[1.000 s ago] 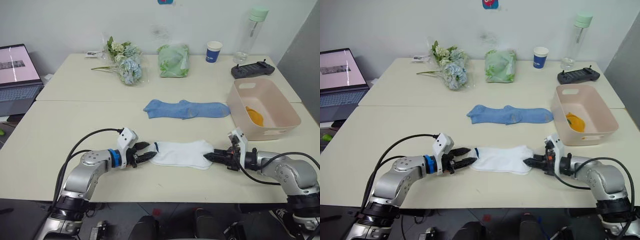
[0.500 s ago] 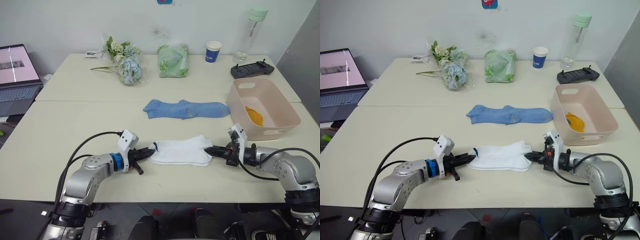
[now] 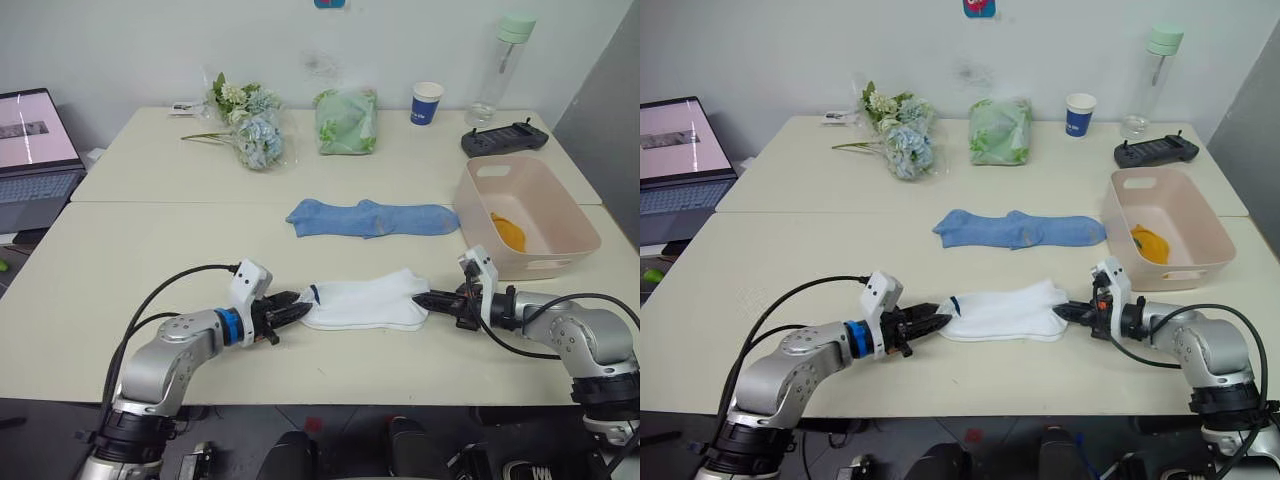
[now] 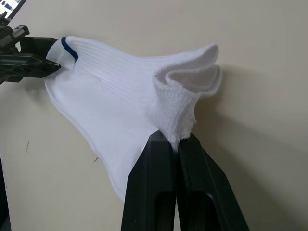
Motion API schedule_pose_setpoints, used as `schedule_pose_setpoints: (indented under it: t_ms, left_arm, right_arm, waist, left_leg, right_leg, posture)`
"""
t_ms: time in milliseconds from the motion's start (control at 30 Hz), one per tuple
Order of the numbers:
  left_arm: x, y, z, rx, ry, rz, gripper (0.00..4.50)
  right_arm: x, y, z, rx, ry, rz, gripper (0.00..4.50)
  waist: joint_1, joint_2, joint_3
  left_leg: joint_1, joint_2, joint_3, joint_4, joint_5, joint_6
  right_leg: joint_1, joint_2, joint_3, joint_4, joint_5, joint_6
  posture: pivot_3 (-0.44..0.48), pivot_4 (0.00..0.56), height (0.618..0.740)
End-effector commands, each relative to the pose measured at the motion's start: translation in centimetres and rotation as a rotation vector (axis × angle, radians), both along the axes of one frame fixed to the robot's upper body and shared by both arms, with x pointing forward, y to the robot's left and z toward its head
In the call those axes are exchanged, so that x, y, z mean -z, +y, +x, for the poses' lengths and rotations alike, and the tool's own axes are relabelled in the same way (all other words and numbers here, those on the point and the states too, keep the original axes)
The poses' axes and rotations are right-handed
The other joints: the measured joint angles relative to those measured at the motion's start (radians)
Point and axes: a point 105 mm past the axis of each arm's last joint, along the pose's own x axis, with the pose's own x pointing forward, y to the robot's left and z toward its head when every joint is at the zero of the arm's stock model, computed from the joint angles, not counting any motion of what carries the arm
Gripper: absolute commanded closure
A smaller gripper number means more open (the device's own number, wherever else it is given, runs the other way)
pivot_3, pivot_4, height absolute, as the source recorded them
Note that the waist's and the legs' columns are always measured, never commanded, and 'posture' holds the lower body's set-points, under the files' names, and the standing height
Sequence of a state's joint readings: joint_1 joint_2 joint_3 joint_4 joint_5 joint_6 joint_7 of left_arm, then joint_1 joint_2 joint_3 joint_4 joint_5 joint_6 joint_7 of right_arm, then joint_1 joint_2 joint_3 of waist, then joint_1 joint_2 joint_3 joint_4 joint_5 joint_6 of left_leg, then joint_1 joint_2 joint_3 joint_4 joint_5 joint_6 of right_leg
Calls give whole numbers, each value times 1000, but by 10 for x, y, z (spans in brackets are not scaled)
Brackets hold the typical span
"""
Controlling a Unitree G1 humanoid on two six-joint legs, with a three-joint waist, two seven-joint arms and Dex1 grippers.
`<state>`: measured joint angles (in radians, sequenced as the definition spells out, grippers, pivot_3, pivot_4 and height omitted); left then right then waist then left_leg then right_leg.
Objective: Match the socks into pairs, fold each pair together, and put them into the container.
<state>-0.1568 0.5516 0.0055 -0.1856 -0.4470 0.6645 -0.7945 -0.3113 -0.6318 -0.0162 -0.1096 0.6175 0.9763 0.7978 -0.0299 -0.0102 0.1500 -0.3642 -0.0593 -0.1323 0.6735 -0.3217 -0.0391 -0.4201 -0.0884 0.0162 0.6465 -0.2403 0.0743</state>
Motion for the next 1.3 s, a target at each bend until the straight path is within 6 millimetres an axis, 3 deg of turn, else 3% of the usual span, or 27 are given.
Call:
schedule_pose_setpoints:
  t_ms: [33,133,167,267,367,467,667,833,1000,1133,1300]
  left_arm:
    - [-31,17,1,51,-89,36,2031]
    - [-44,22,5,130,-173,151,2031]
    - [-53,16,9,151,-212,137,2031]
    - [-74,-17,14,267,-330,104,2665]
    - [-62,-48,10,401,-340,128,3578]
    - [-47,-64,10,477,-328,159,4481]
    - [4,-85,17,496,-200,149,4481]
    - [36,-82,18,467,-132,165,4481]
    - [45,-77,12,491,-94,202,4481]
    - [44,-75,10,498,-90,201,4481]
    - [39,-77,11,486,-101,183,4481]
  right_arm:
    - [-11,2,3,-15,-47,9,4500]
    - [-10,2,3,-19,-50,4,4500]
    - [-10,2,2,-24,-51,1,4500]
    - [-11,4,0,-35,-53,0,4500]
    - [-12,5,0,-39,-56,3,4500]
    - [-12,6,1,-41,-57,4,4500]
    - [-13,12,1,-56,-61,16,4500]
    - [-22,18,-4,-89,-66,62,4500]
    - [-51,30,-11,-149,-89,187,4500]
    - [-79,54,-17,-233,-109,328,4500]
    - [-74,74,-17,-255,-99,328,4500]
  waist:
    - [0,0,0]
    - [1,0,0]
    - [1,0,0]
    - [9,-1,0]
    - [6,-1,0]
    - [-2,0,0]
    - [-3,0,0]
    - [0,0,0]
    - [-1,0,0]
    - [-3,0,-1]
    - [0,0,-1]
  left_leg:
    - [0,0,0,0,0,0]
    - [0,0,0,0,0,0]
    - [0,0,0,0,0,0]
    - [-1,-1,-1,1,0,0]
    - [-1,-1,0,1,0,0]
    - [-1,0,0,0,0,0]
    - [0,0,1,1,0,0]
    - [0,-1,0,2,0,0]
    - [1,-1,0,2,0,0]
    - [1,0,0,2,0,0]
    - [1,-1,-1,2,0,0]
  right_leg:
    - [0,0,0,0,0,0]
    - [0,0,0,0,0,0]
    - [0,0,0,0,0,0]
    - [1,0,-1,-2,0,0]
    - [1,-1,0,-2,0,0]
    - [0,0,0,-1,0,0]
    - [0,0,0,0,0,0]
    - [1,0,-1,0,0,0]
    - [2,0,-1,0,0,0]
    - [2,0,-1,1,0,0]
    - [2,0,0,0,0,0]
  posture:
    - [0,150,740]
    - [0,150,740]
    - [0,150,740]
    - [0,150,740]
    - [0,150,740]
    - [0,150,740]
    - [0,150,740]
    - [0,150,740]
    - [0,150,740]
    - [0,150,740]
    - [0,150,740]
